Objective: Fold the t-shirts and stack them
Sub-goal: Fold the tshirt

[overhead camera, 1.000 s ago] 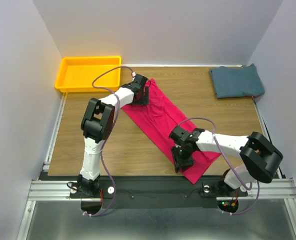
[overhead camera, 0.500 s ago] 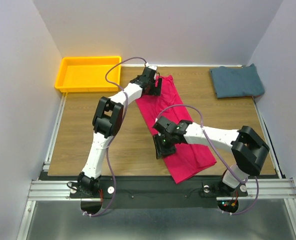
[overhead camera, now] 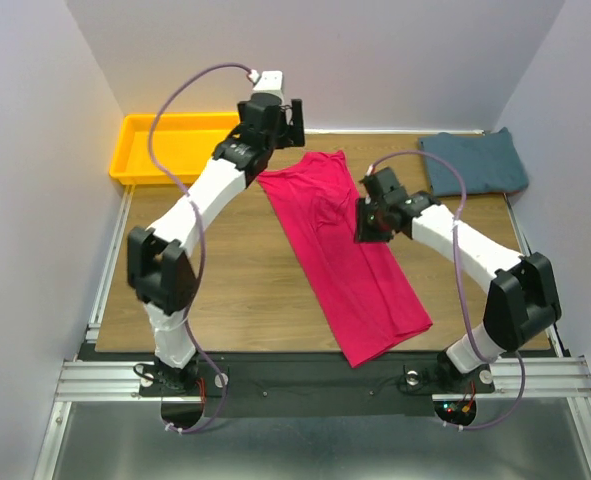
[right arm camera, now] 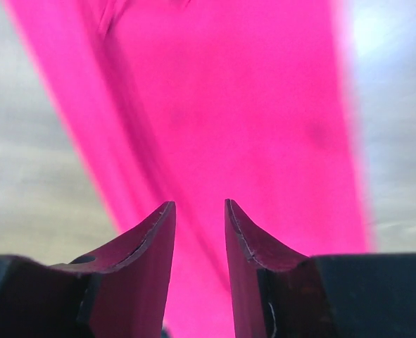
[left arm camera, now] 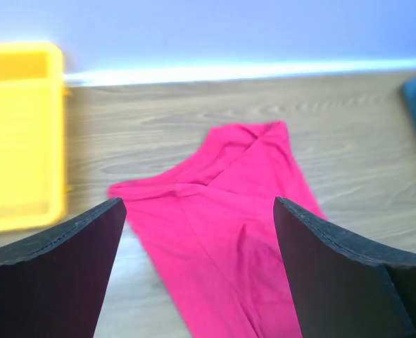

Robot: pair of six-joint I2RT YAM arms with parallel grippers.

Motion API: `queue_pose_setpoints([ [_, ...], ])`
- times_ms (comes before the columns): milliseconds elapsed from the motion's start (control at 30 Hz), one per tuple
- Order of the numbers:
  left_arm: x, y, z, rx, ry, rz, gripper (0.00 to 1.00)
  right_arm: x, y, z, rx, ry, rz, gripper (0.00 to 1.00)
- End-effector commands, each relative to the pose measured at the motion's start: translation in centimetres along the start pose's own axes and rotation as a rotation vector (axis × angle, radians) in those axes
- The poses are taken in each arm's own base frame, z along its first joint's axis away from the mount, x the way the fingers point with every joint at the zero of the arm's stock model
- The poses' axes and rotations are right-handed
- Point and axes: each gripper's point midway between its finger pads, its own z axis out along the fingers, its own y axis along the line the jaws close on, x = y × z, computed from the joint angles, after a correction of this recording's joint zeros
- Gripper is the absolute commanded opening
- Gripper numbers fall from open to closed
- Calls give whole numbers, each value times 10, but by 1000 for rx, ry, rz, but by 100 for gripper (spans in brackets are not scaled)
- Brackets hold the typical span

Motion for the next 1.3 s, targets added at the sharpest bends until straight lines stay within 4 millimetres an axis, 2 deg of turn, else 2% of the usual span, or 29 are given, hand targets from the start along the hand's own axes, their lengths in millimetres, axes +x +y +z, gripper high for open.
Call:
queue_pose_setpoints([
  [0,-3,27,-44,-88,-5,-69,99,-52,-27,-7,55,-106,-44,40],
  [33,-4,26,-57,-74,-6,-103,99,-60,-37,-4,71,-109,-26,39],
  [67,22,30,-58,-74,47,-101,99,-66,-41,1,81,-108,-27,39],
  [100,26,26,-66,-44,58,-112,99,-69,-44,5,84,-105,-31,39],
  [133,36,28,-68,-45,74,-116,99,-72,-47,9,85,-100,-27,39],
  [167,57,33,-67,-61,114,-112,98,-77,-53,12,87,-104,-13,38],
  [200,65,35,-68,-67,124,-113,98,-76,-56,20,92,-86,-17,38],
  [267,81,40,-67,-80,148,-107,96,-82,-55,25,86,-89,-27,37],
  [333,90,41,-59,-86,170,-101,93,-79,-57,34,91,-66,-34,36],
  [400,89,37,-52,-79,167,-96,86,-74,-59,39,98,-47,-35,35],
  [500,95,32,-30,-79,189,-76,83,-61,-63,47,102,-10,-30,33],
  [533,107,32,-18,-84,217,-61,81,-54,-65,47,107,3,-28,33],
  [633,114,30,6,-103,234,-45,75,-47,-66,43,104,8,-19,33],
  [667,106,28,13,-105,220,-41,72,-44,-66,39,99,5,-16,33],
  [700,108,30,19,-122,223,-34,71,-41,-65,37,94,8,-11,33],
  [733,122,33,30,-137,252,-20,69,-41,-65,35,90,4,-7,33],
  [767,117,30,35,-137,247,-19,68,-41,-63,30,81,-7,-5,33],
  [800,132,32,45,-148,278,-6,66,-36,-65,29,83,0,1,33],
  [900,136,31,56,-154,295,6,63,-32,-59,19,51,-10,10,33],
  [933,148,33,62,-162,317,14,62,-27,-60,19,49,-1,16,34],
  [1033,163,33,71,-160,347,21,60,-26,-58,9,34,-22,32,36],
  [1267,187,45,89,-192,407,33,60,-27,-60,-5,39,-64,55,42],
])
